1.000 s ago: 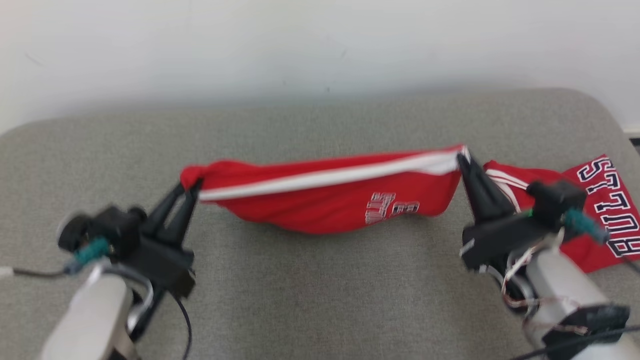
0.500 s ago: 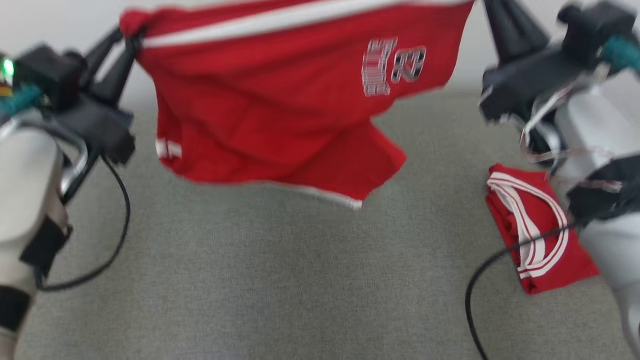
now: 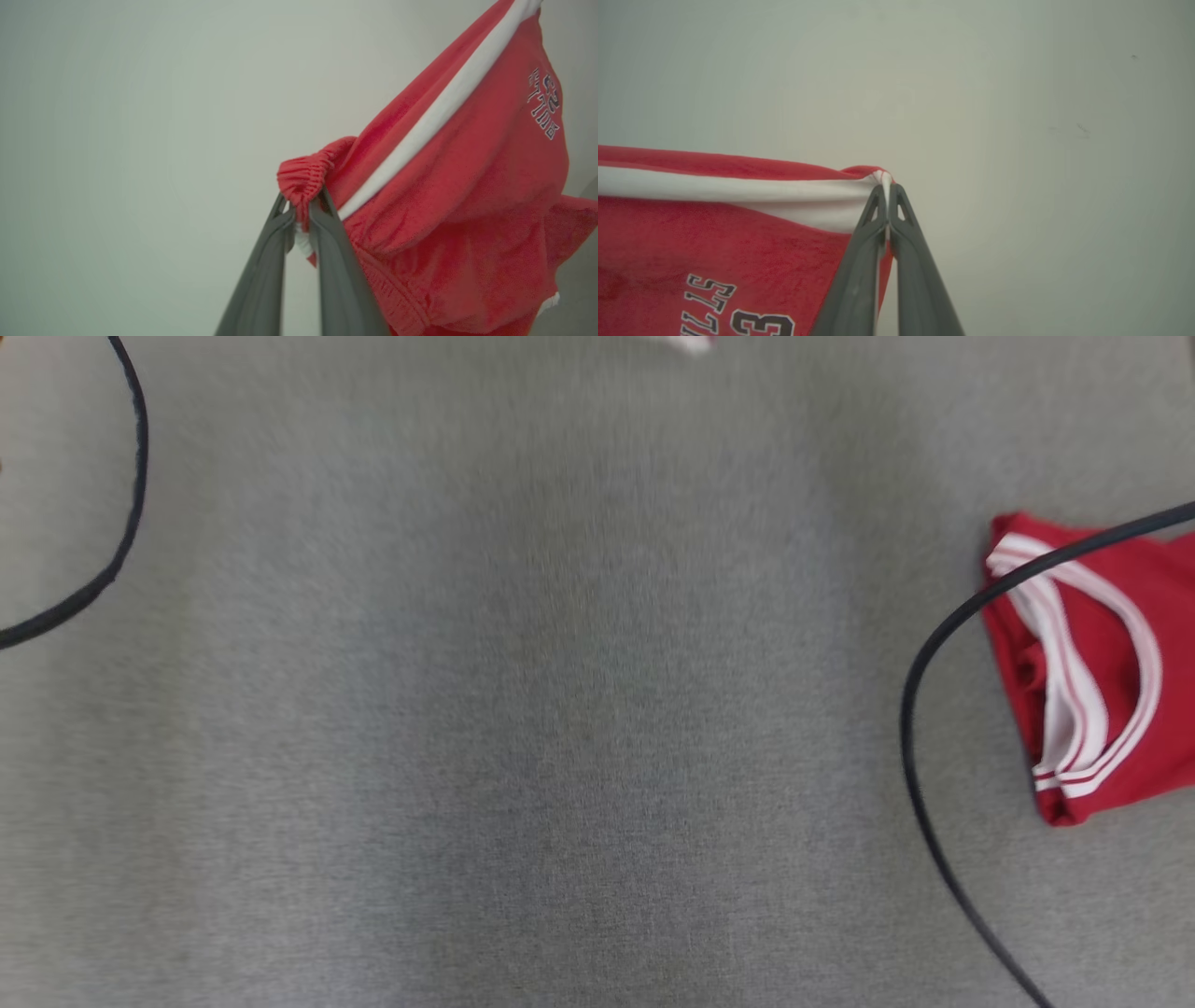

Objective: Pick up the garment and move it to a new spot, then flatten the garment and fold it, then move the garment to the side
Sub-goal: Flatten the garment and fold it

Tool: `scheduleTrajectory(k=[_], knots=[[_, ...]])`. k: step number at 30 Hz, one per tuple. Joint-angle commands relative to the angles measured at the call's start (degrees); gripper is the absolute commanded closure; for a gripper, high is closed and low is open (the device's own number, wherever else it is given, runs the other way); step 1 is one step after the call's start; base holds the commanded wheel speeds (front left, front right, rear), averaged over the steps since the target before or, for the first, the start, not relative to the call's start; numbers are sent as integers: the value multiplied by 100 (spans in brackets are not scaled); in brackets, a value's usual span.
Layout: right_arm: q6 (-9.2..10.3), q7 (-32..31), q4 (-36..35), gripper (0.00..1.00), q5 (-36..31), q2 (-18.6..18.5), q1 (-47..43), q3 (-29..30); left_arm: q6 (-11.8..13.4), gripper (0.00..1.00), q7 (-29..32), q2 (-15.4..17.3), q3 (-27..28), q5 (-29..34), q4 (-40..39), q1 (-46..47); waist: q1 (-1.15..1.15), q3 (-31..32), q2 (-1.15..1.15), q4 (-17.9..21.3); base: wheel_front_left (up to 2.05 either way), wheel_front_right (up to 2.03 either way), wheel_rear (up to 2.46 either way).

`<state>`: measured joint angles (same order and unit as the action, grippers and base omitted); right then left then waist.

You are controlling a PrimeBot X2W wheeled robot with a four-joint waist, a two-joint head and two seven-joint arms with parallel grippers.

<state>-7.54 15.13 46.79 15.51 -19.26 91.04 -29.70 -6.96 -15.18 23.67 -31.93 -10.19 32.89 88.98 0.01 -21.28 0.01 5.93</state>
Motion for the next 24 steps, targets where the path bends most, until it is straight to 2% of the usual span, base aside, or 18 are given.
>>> scheduleTrajectory(k=[1, 4, 10, 14, 16, 24], knots=[[11, -3, -31, 100, -53, 67, -148, 24, -4, 100, 8, 38, 19, 28, 11, -131, -1, -872, -1, 169, 0, 0, 0], [11, -2, -277, 100, -120, 70, -594, -69, -32, 100, 7, 13, 97, -150, -126, -491, -1, -965, -1, 202, 0, 0, 0], [11, -1, -1188, 100, 482, -252, -2362, -415, -41, 100, 3, -174, 382, -789, -187, -2105, -1, -883, -1, 178, 0, 0, 0], [11, 0, -1574, 100, 866, -475, -3391, -445, -42, 100, 3, -369, 588, -1268, -77, -3089, -1, -653, -1, 157, 0, 0, 0], [11, 0, -1728, 100, 989, -558, -3899, -422, -42, 100, 3, -480, 513, -1531, -41, -3599, -1, -486, -1, 156, 0, 0, 0], [12, 0, -2258, 100, 1589, -696, -5590, -599, -42, 100, 10, -630, 659, -2167, 30, -5119, -1, 231, -1, 228, 0, 0, 0]])
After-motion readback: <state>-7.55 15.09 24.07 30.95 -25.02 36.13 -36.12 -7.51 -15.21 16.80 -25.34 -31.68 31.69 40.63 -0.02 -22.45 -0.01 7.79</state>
